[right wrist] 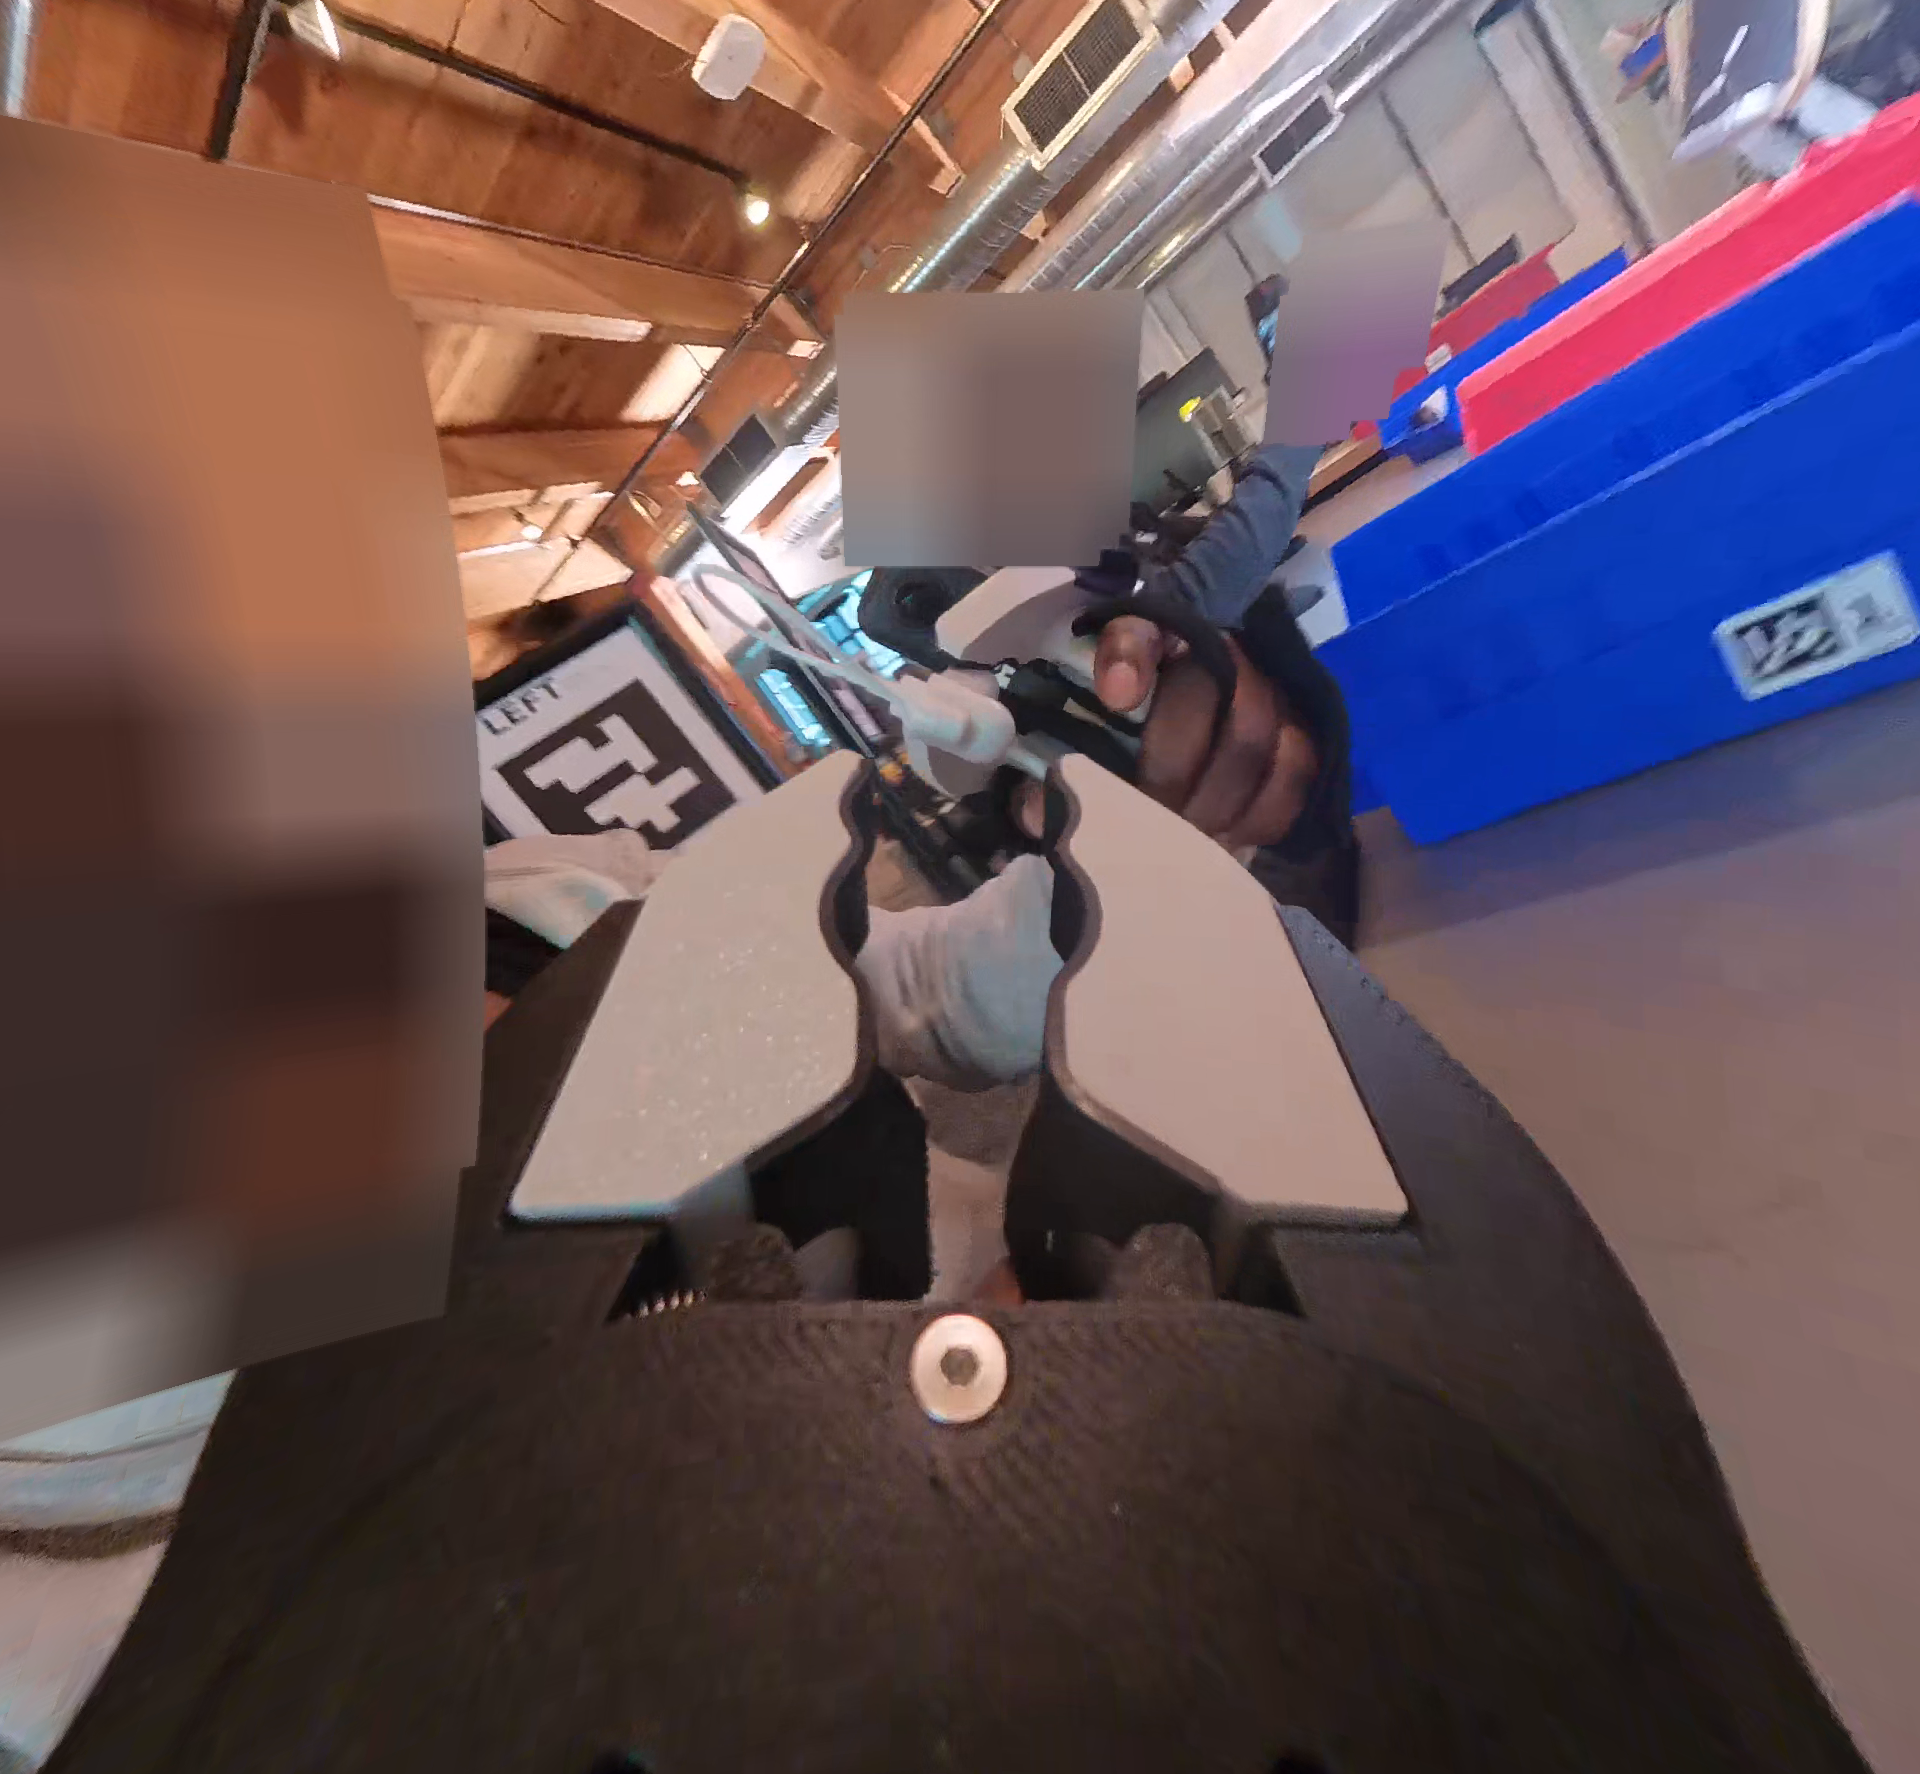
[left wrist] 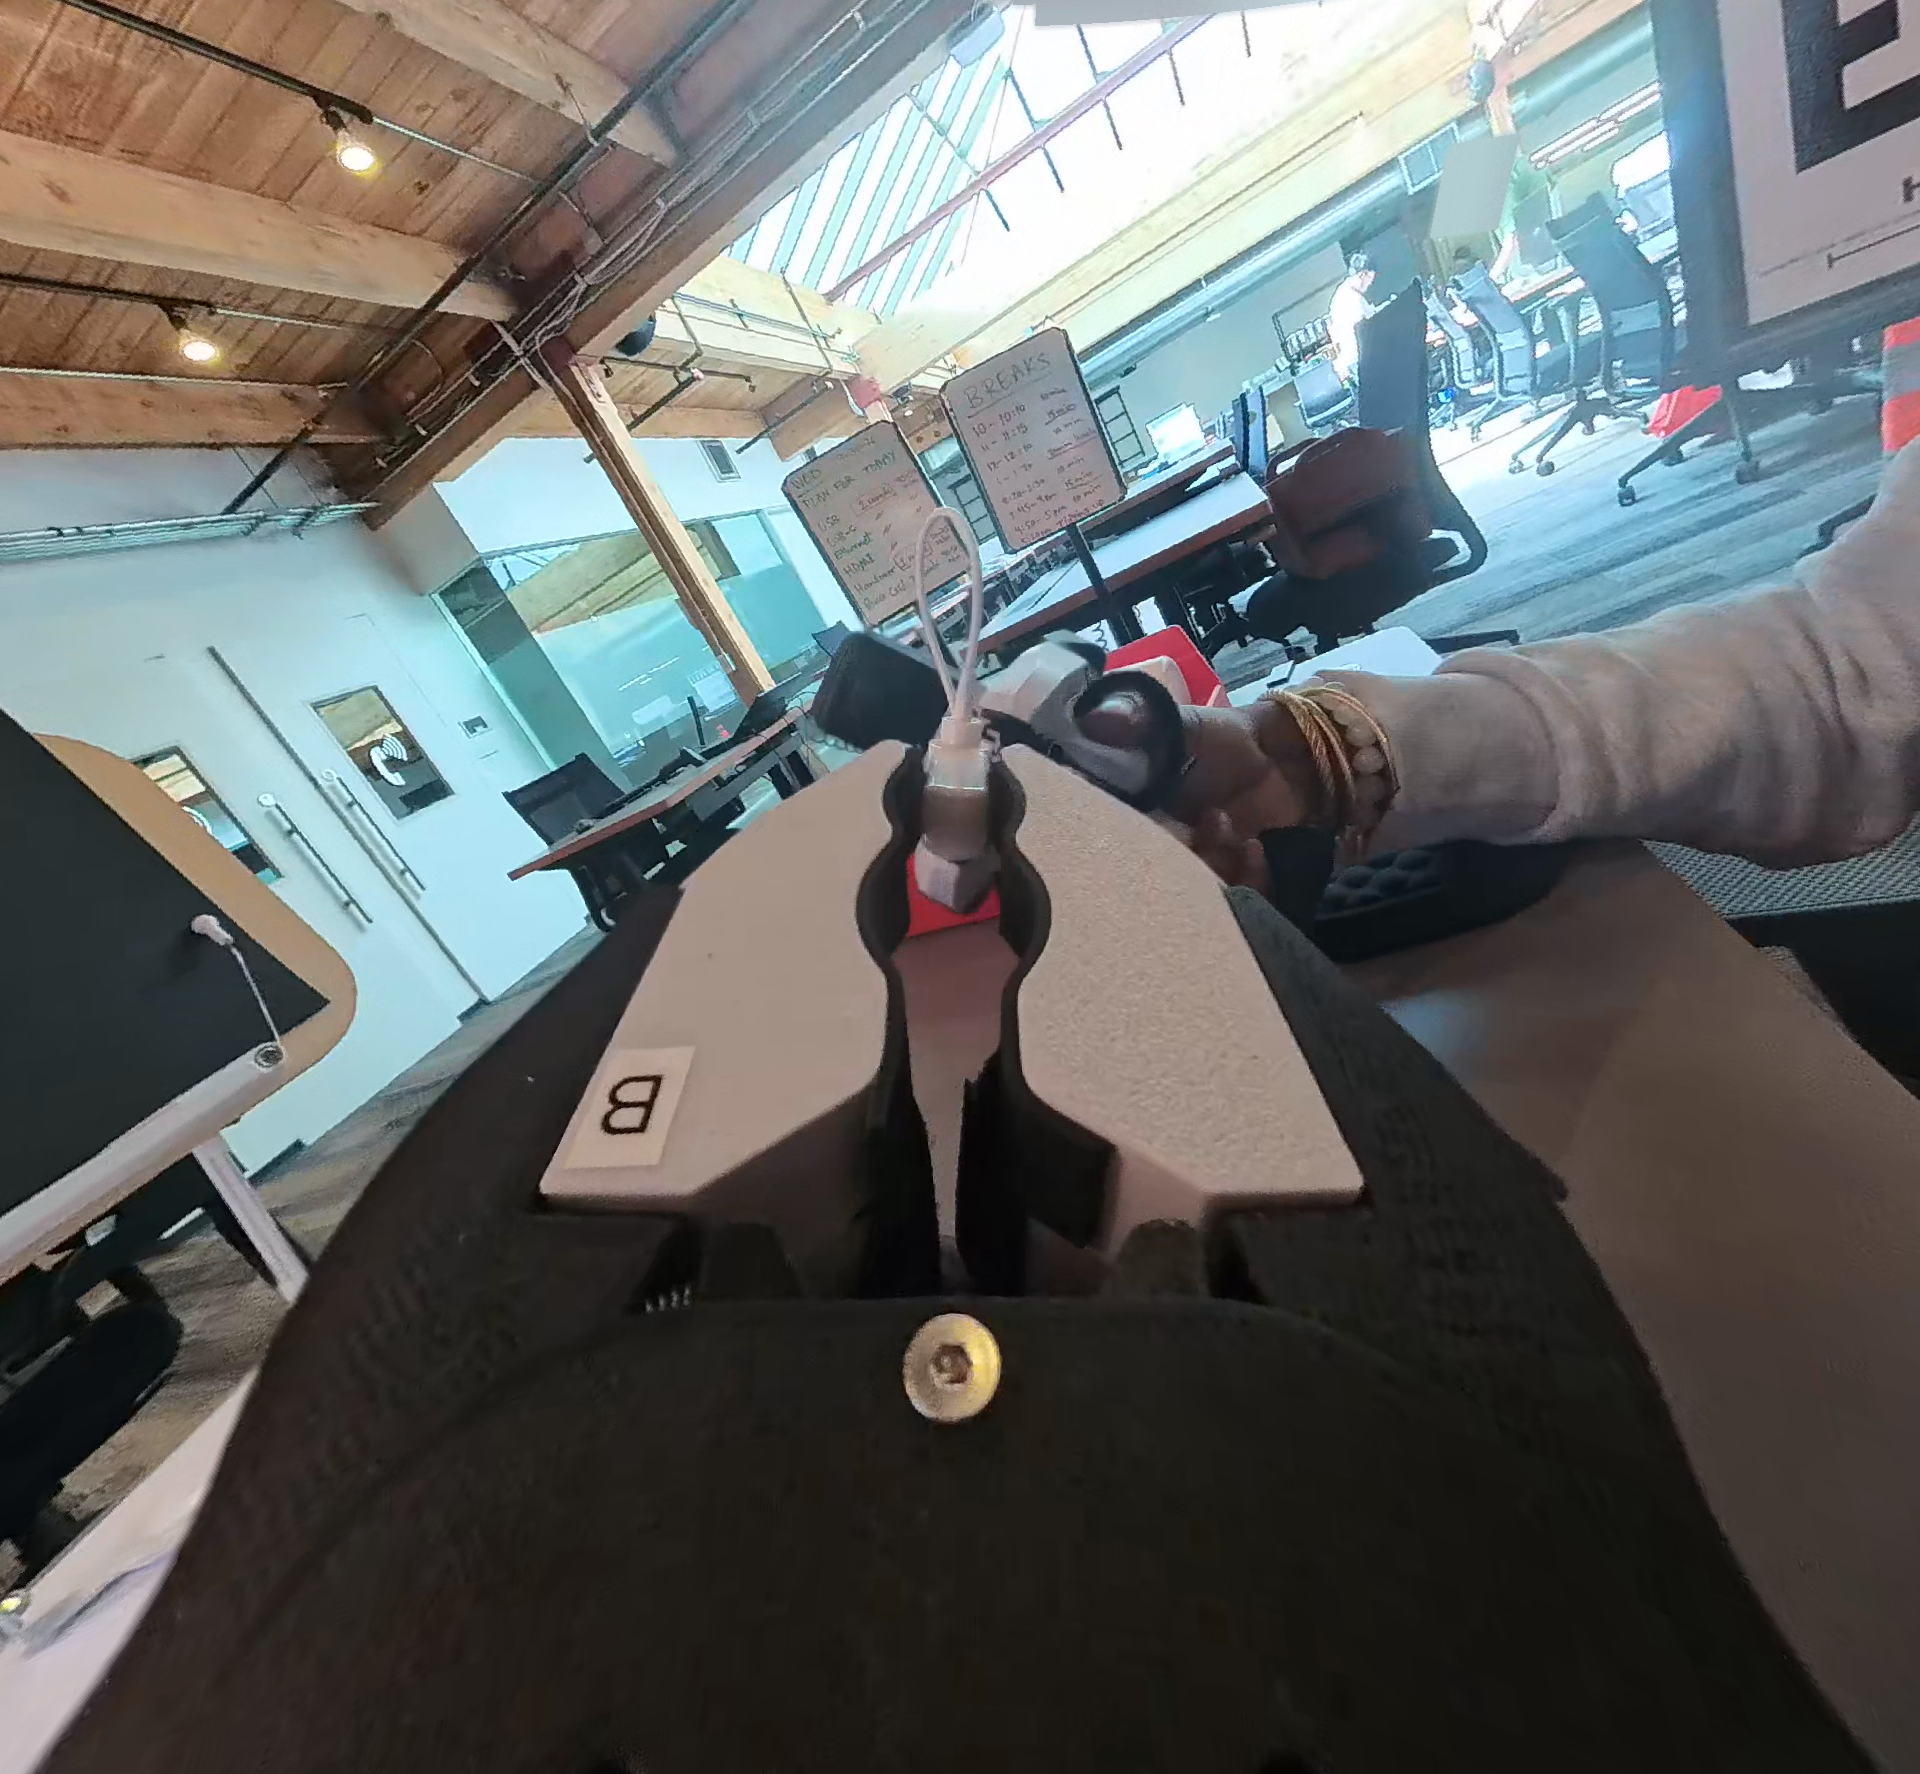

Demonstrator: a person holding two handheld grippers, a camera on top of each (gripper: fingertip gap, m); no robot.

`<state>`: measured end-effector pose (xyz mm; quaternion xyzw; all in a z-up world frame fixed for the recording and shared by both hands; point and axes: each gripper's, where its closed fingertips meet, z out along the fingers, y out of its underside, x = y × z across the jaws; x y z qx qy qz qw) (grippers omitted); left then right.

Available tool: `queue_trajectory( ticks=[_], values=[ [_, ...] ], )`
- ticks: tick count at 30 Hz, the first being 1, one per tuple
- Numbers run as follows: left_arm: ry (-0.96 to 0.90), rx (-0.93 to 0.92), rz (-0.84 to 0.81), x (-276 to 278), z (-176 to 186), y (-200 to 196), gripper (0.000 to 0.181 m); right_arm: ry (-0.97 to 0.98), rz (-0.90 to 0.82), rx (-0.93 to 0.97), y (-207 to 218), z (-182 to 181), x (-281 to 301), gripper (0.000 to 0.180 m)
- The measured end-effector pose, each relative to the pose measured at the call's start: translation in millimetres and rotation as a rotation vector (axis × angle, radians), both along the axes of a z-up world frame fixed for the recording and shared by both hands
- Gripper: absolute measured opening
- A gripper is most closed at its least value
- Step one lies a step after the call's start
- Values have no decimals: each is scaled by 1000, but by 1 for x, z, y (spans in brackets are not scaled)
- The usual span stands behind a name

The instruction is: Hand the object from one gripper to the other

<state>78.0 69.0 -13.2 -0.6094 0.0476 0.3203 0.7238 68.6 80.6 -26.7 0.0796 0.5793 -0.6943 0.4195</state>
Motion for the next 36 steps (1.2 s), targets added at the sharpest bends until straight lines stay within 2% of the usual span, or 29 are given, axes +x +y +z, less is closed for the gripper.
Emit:
queue_trajectory(
  ticks=[1, 4, 8, 13, 16, 19, 23, 24, 25, 27, 29, 32, 36],
  values=[
    [-6, 3, -6, 0, 0, 0, 12, 45, -35, -18, 1, 2, -2, 29],
    [2, 2, -18, 2, 0, 2, 12, 129, -122, -57, 5, 8, -6, 29],
    [-45, 27, -6, -2, 1, 0, 12, 89, -62, -82, 7, 12, -1, 28],
    [-308, 153, -151, -6, 5, -2, 12, 451, -279, -39, -4, 3, -2, 29],
    [-369, 166, -196, -5, 2, 0, 12, 557, -353, -80, -2, 9, -1, 29],
    [-376, 140, -198, -4, -2, 5, 12, 565, -340, -75, -3, 8, 1, 26],
    [-377, 128, -203, -3, -4, 8, 12, 579, -303, -35, -6, 1, 4, 14],
    [-353, 103, -187, -3, -6, 8, 12, 569, -297, -23, -6, 0, 4, 14],
    [-299, 60, -151, -3, -8, 9, 21, 532, -286, -11, -5, 0, 3, 13],
    [-131, -74, -14, -6, -16, 9, 40, 380, -244, 10, -1, 2, -3, 13],
    [63, -206, 137, -11, -24, 8, 43, 196, -160, 50, 2, -3, -9, 13],
    [232, -328, 260, -17, -33, 9, 43, 49, -75, 118, 2, -15, -12, 13],
    [197, -356, 247, -18, -40, 12, 25, 81, -52, 171, -3, -22, -5, 13]
  ],
)
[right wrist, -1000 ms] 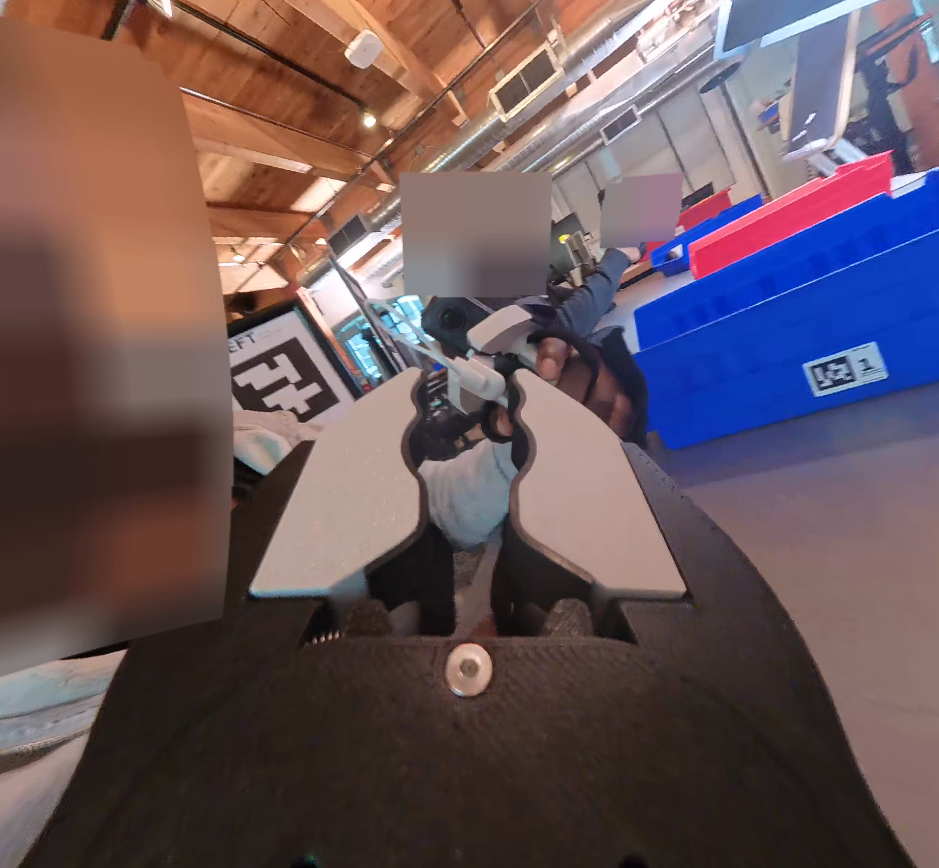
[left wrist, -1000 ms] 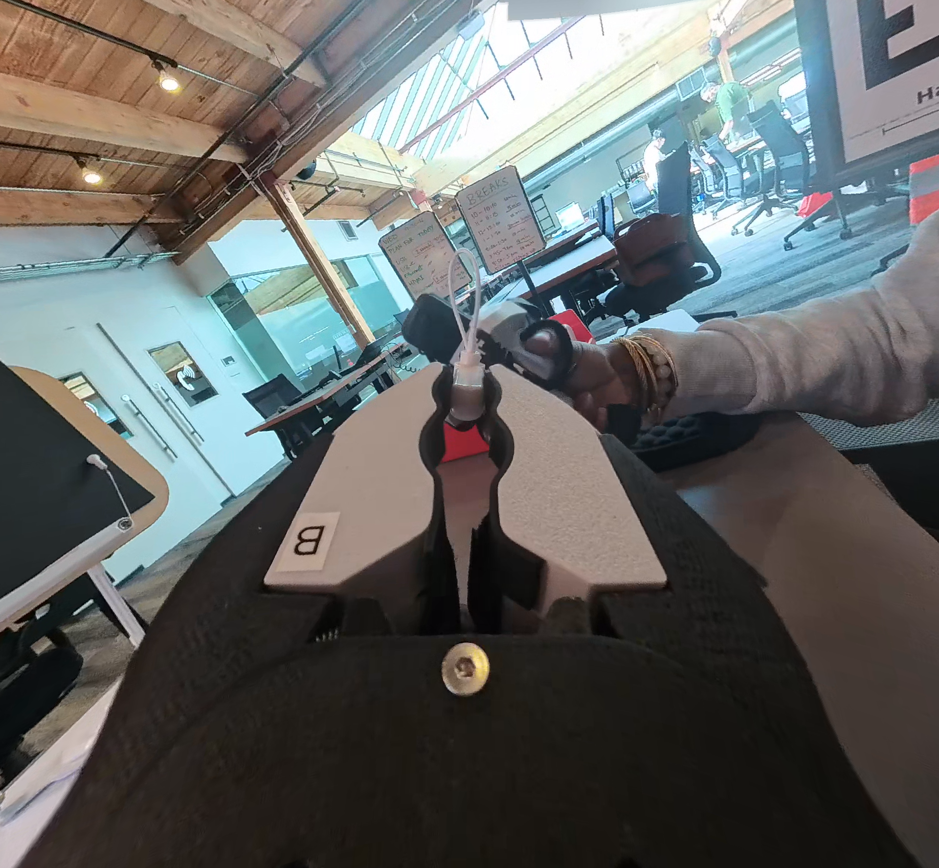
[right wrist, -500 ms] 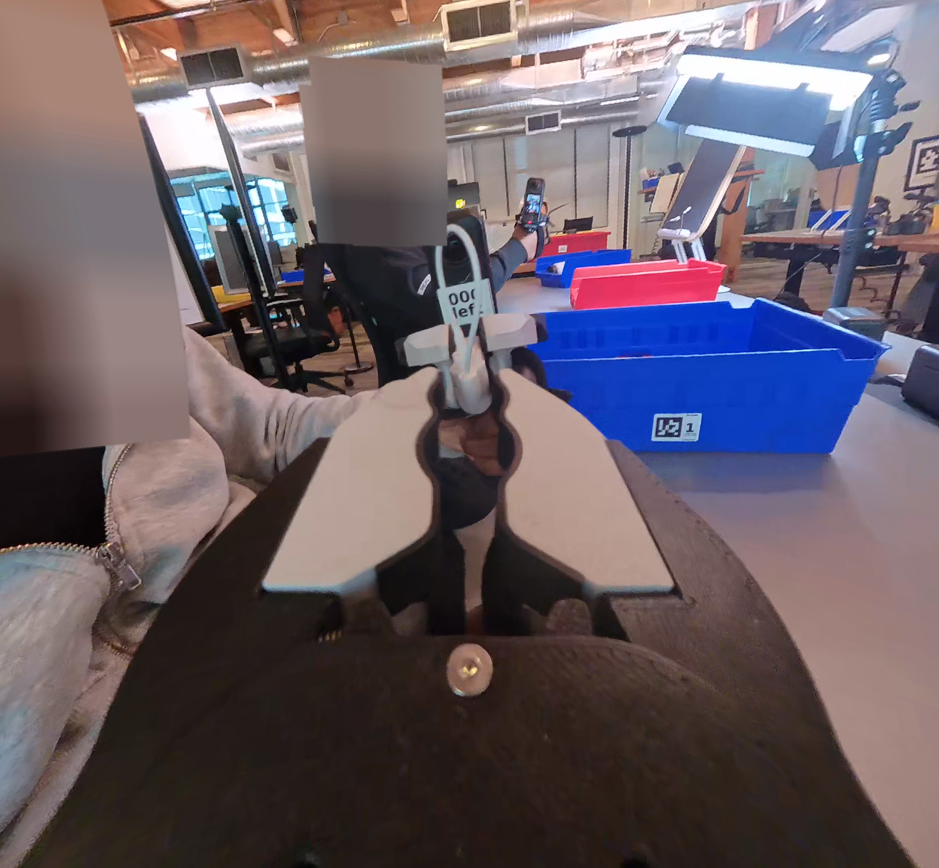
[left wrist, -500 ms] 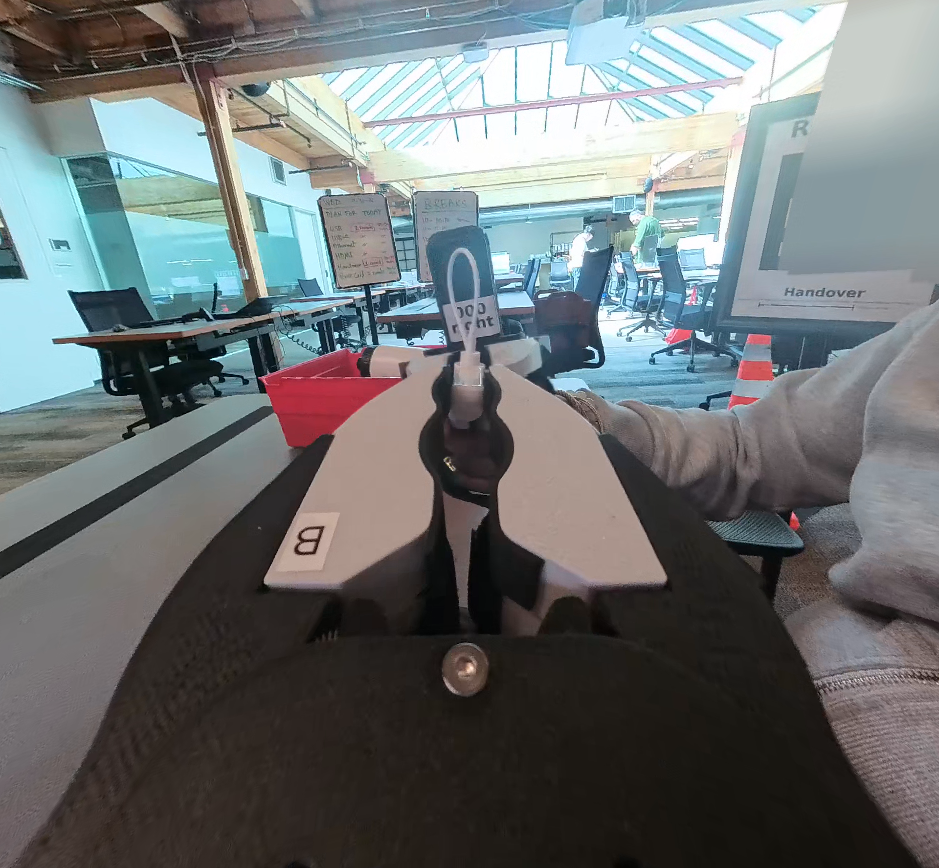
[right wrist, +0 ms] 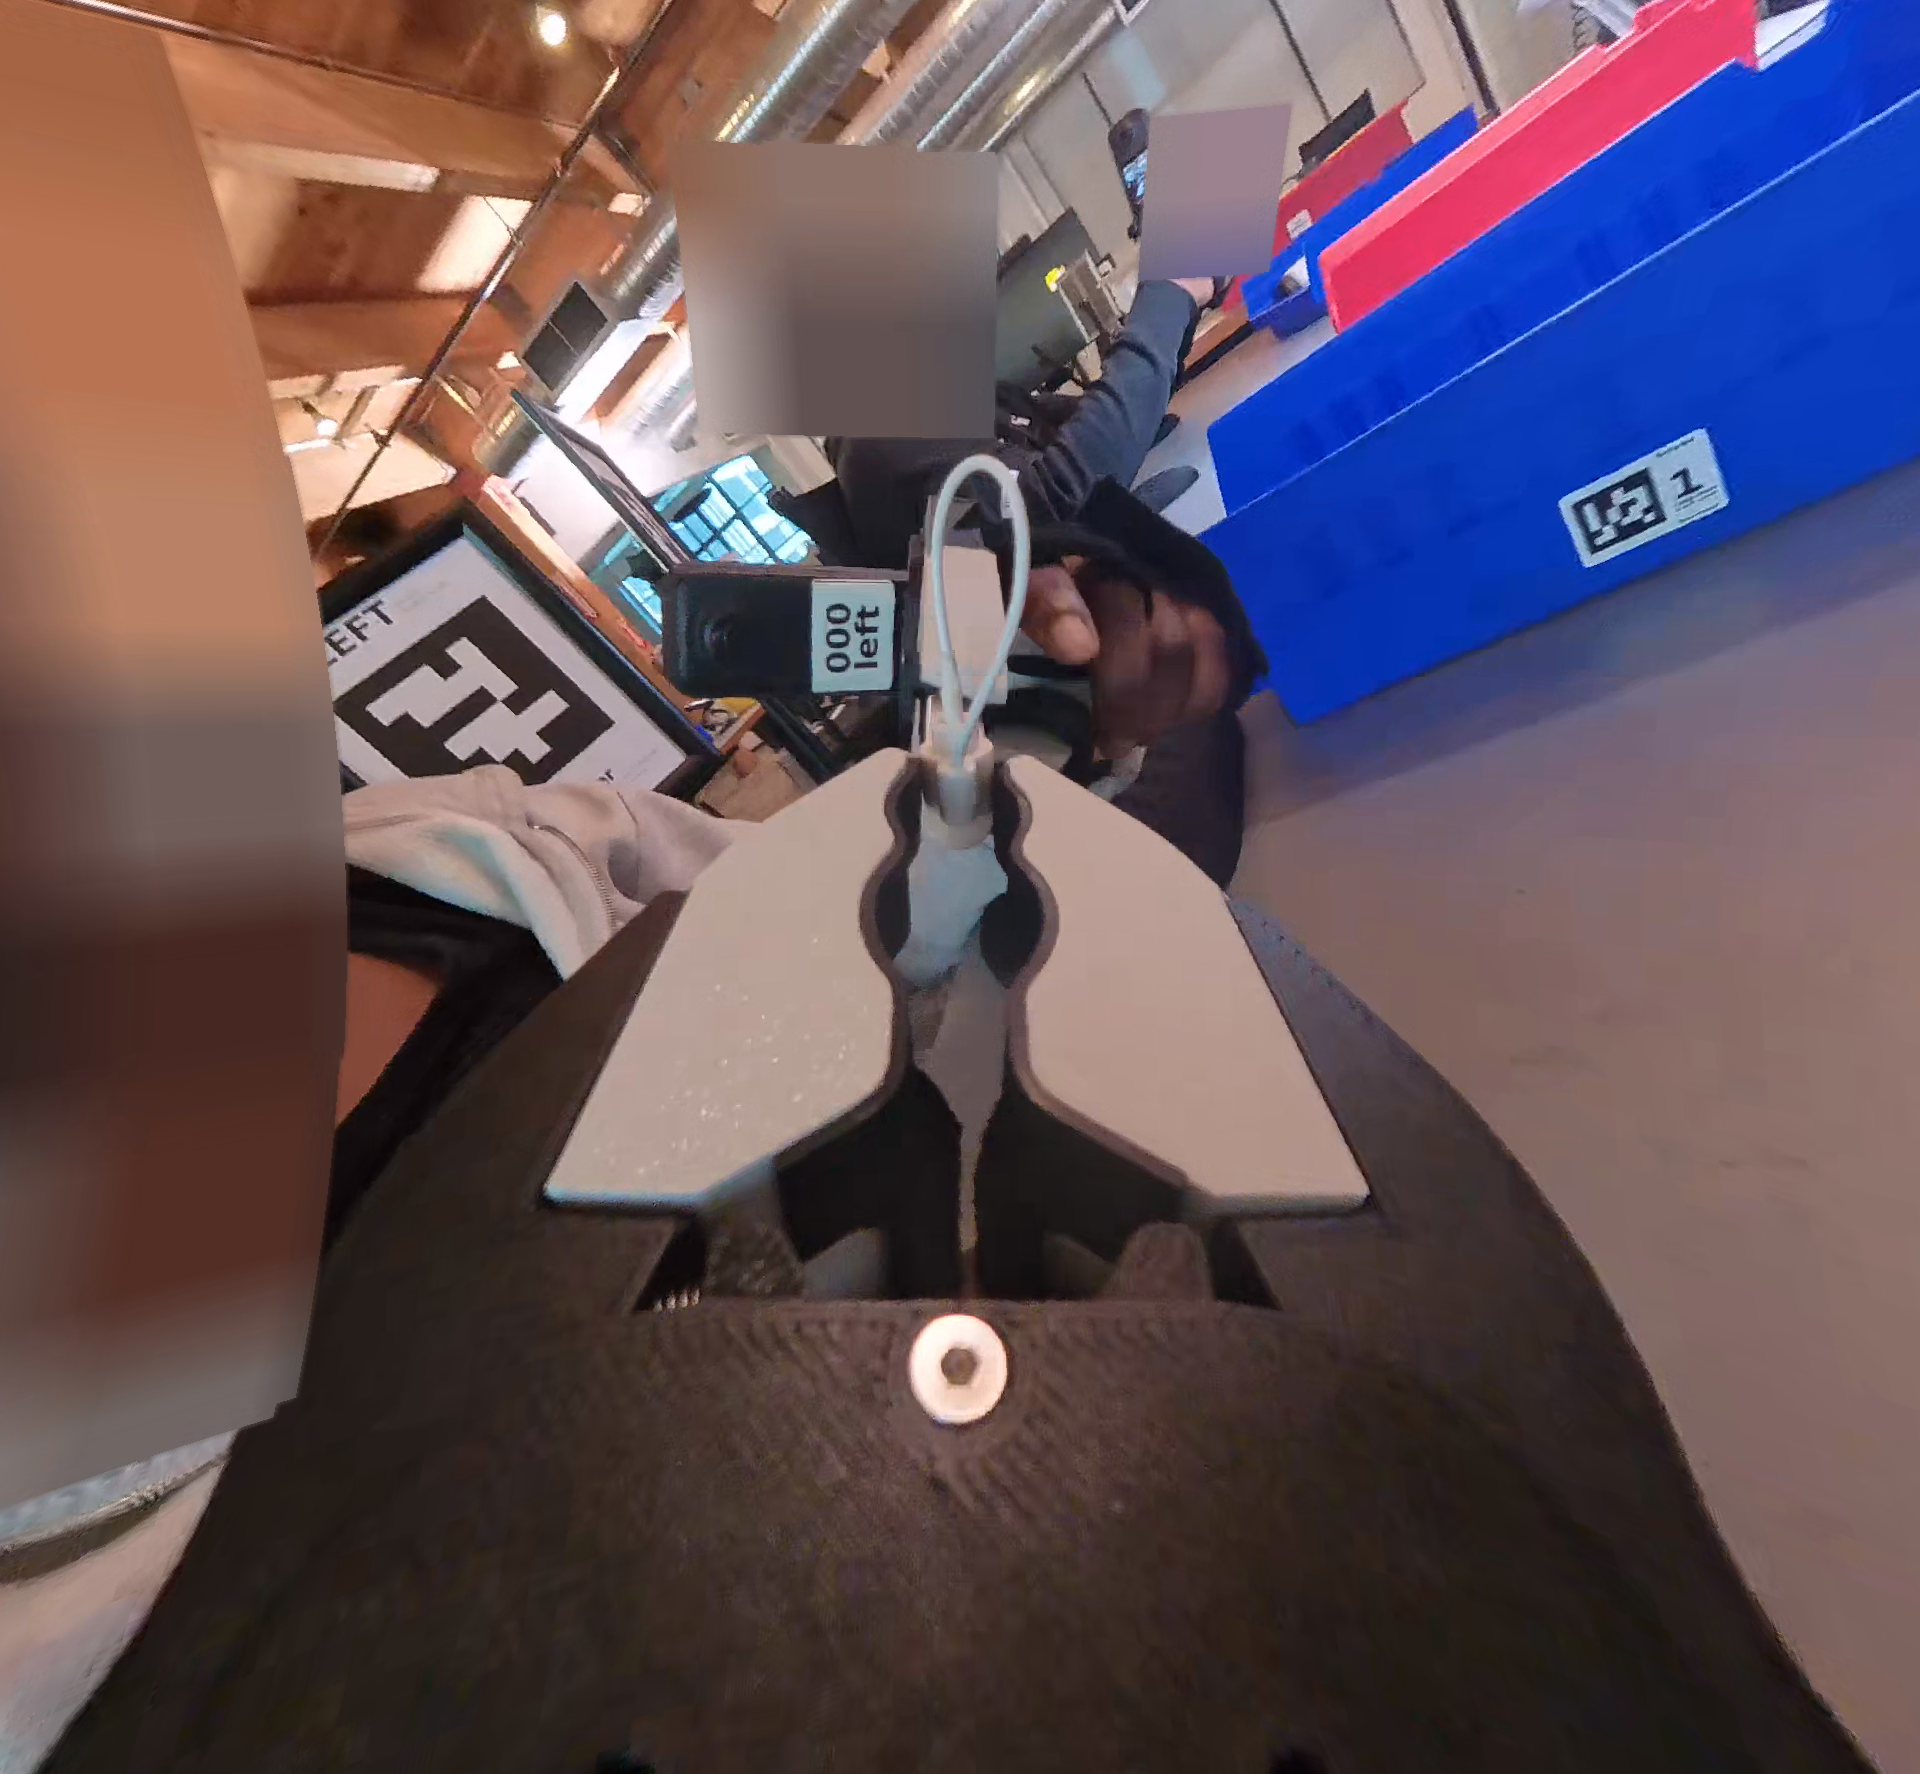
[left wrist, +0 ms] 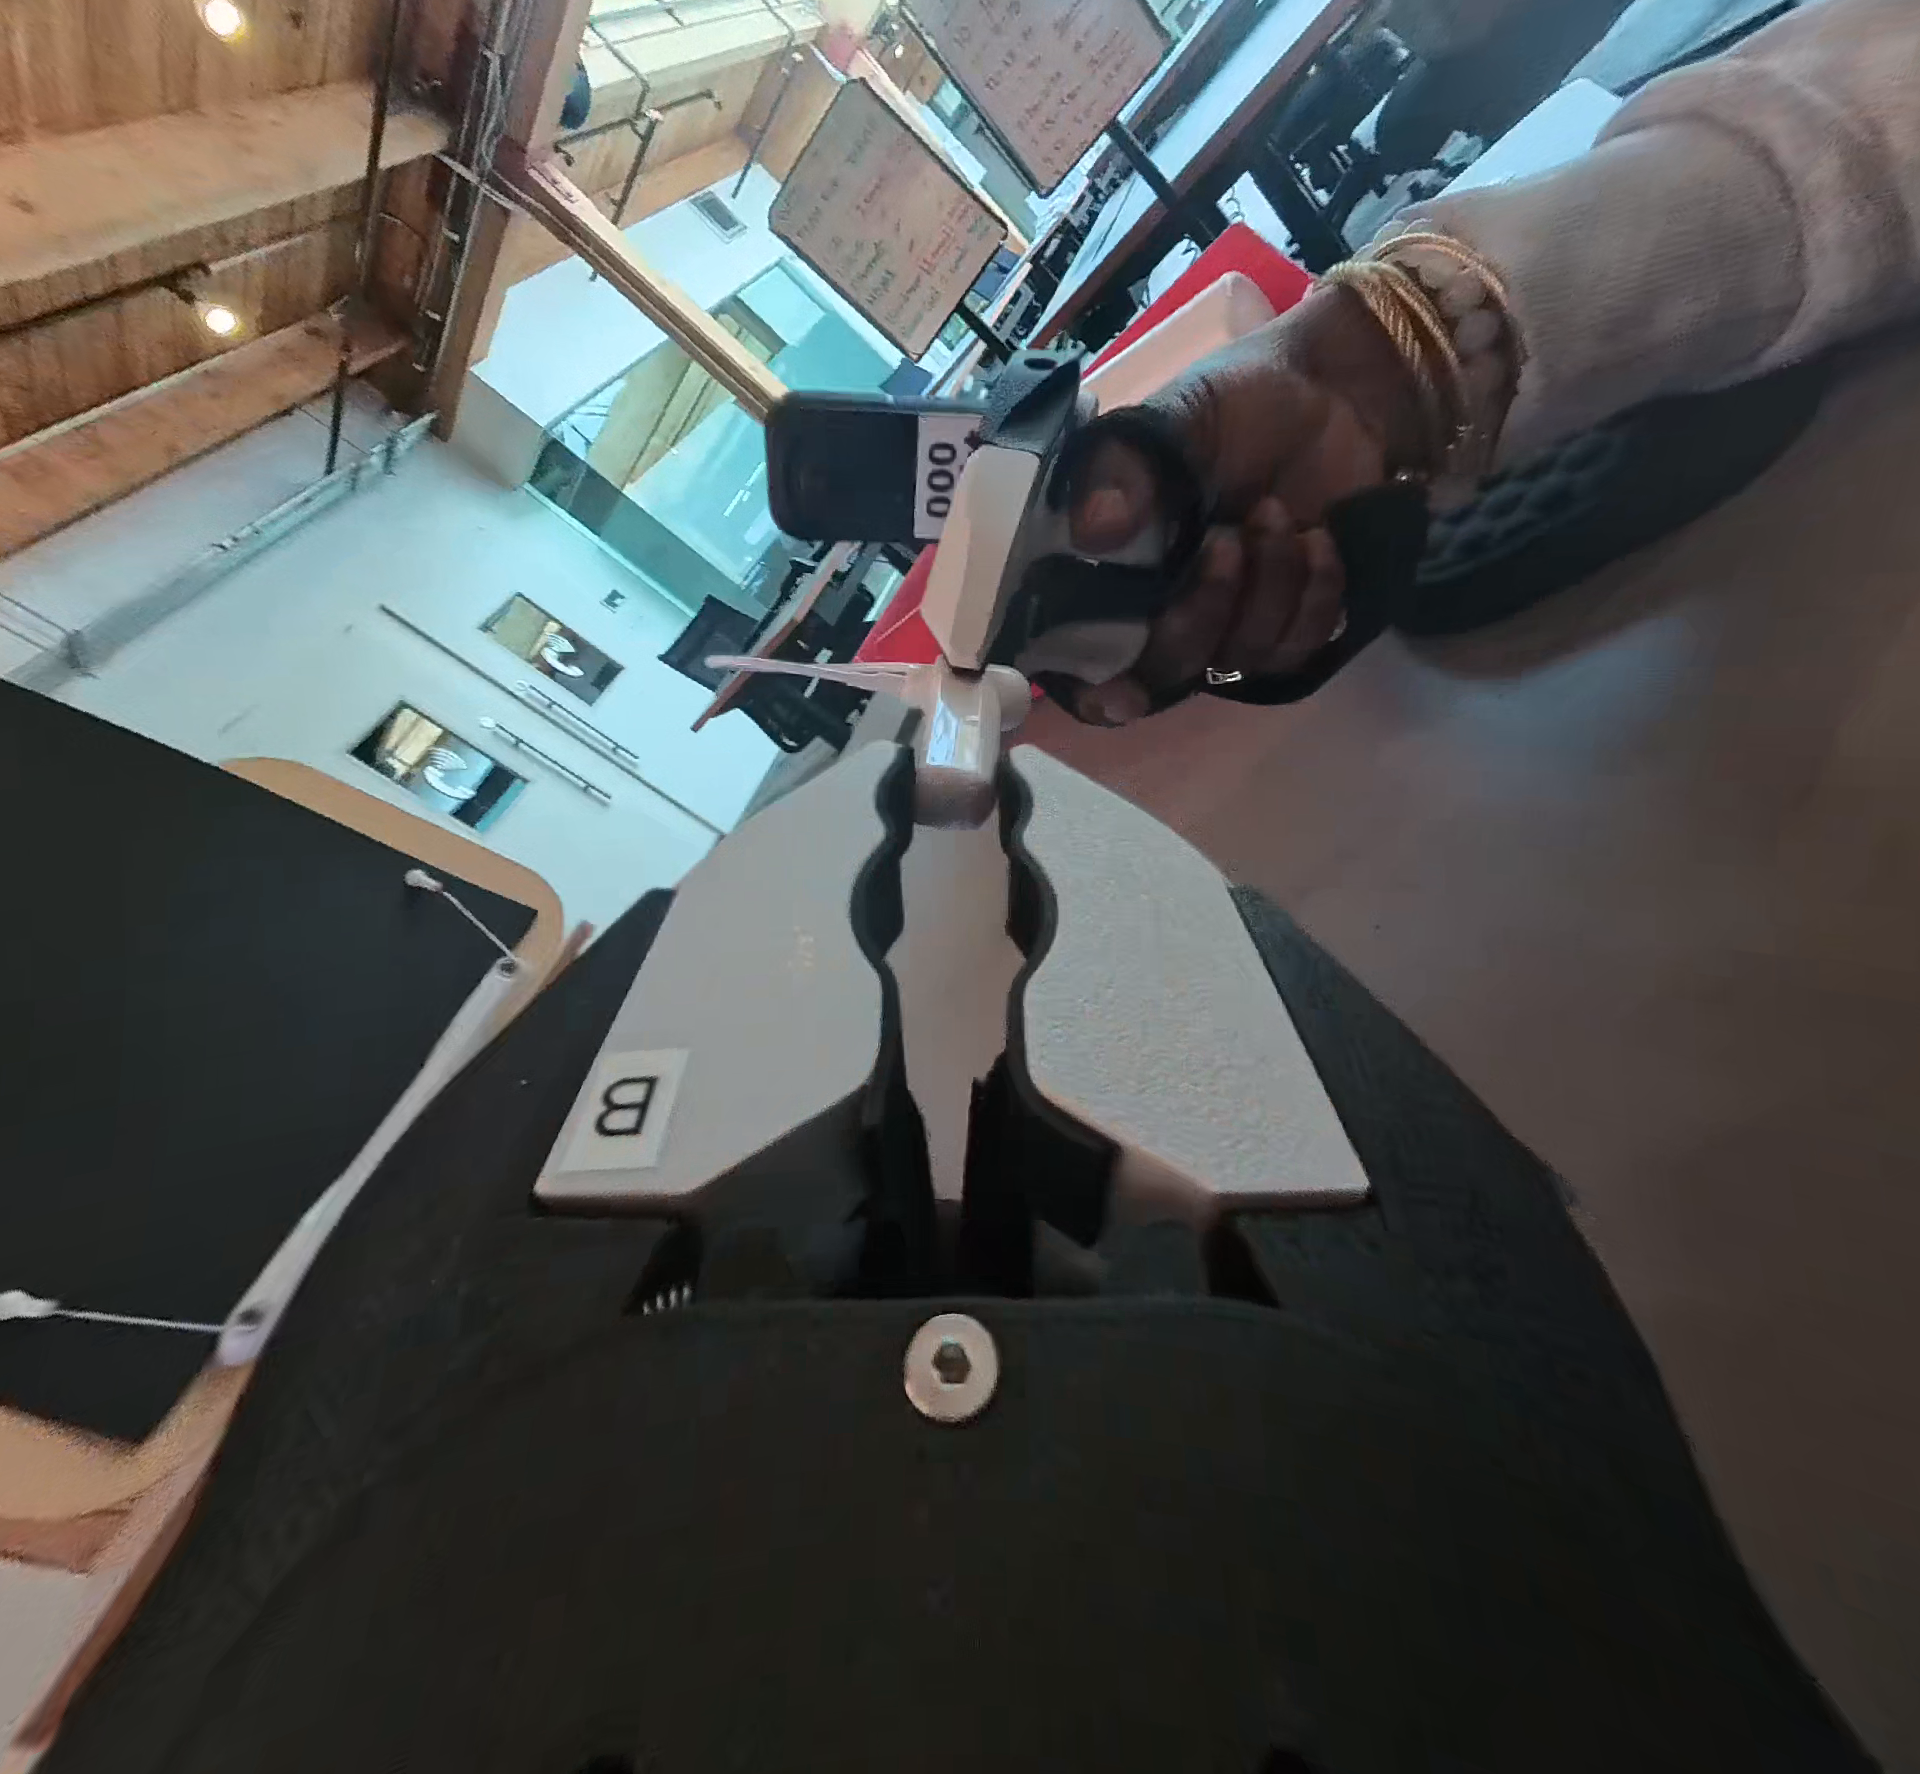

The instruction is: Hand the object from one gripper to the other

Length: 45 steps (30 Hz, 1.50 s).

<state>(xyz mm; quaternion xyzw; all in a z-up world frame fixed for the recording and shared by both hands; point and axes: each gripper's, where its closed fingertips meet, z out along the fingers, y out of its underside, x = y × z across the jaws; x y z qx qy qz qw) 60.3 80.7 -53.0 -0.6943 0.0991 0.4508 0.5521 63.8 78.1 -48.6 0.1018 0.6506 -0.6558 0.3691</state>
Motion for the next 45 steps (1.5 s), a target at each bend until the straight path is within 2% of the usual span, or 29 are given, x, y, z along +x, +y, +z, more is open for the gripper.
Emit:
queue_trajectory(
  ticks=[2, 4, 5, 6, 7, 10, 12, 14, 17, 23, 27, 29, 30, 31, 33, 36, 37, 39, 41, 45],
  values=[
    [-66, 18, -25, 2, 0, 0, 14, 44, -12, -4, 0, 1, 1, 13],
    [-179, 95, -81, 5, 5, 2, 14, 136, -35, -41, 0, 6, 2, 16],
    [-274, 151, -135, 8, 8, 3, 14, 208, -64, -72, 0, 10, 2, 24],
    [-394, 207, -192, 11, 10, 4, 14, 303, -108, -99, -1, 14, 2, 41],
    [-515, 261, -248, 12, 11, 4, 14, 429, -164, -116, -2, 16, 2, 54],
    [-862, 382, -382, 14, 12, 1, 14, 1020, -357, -115, -2, 16, 4, 68],
    [-1037, 421, -406, 11, 7, -2, 14, 1448, -476, -96, 1, 15, 8, 60],
    [-1108, 408, -434, 13, 3, -1, 13, 1738, -581, -67, 3, 15, 9, 52],
    [-1142, 359, -448, 20, -1, 1, 14, 1855, -573, -2, 2, 6, 5, 44],
    [-1269, 188, -420, 31, -25, 3, 14, 1852, -439, -21, 5, -3, 14, 31],
    [-1301, 126, -439, 40, -32, 5, 14, 1811, -307, 12, 1, -20, 20, 14],
    [-1273, 128, -427, 37, -32, 5, 14, 1763, -285, 37, 1, -23, 19, 13],
    [-1213, 151, -413, 32, -28, 5, 18, 1711, -290, 52, 1, -22, 17, 13],
    [-1115, 177, -370, 24, -25, 5, 32, 1631, -297, 59, 1, -19, 15, 13],
    [-805, 174, -225, 6, -18, 1, 51, 1351, -277, 89, 2, -16, 10, 13],
    [-277, 110, -91, 0, 1, -6, 52, 775, -158, 178, 6, -21, 4, 13],
    [-183, 86, -72, 2, 4, -6, 49, 585, -116, 197, 8, -23, 4, 13],
    [-136, 23, -73, 5, -2, -2, 49, 294, -36, 194, 10, -21, 4, 13],
    [-80, -36, -80, 7, -9, 1, 46, 186, 17, 190, 11, -21, 8, 13],
    [71, -138, -72, 12, -14, 4, 34, 166, 52, 229, 10, -28, 14, 13]
  ],
)
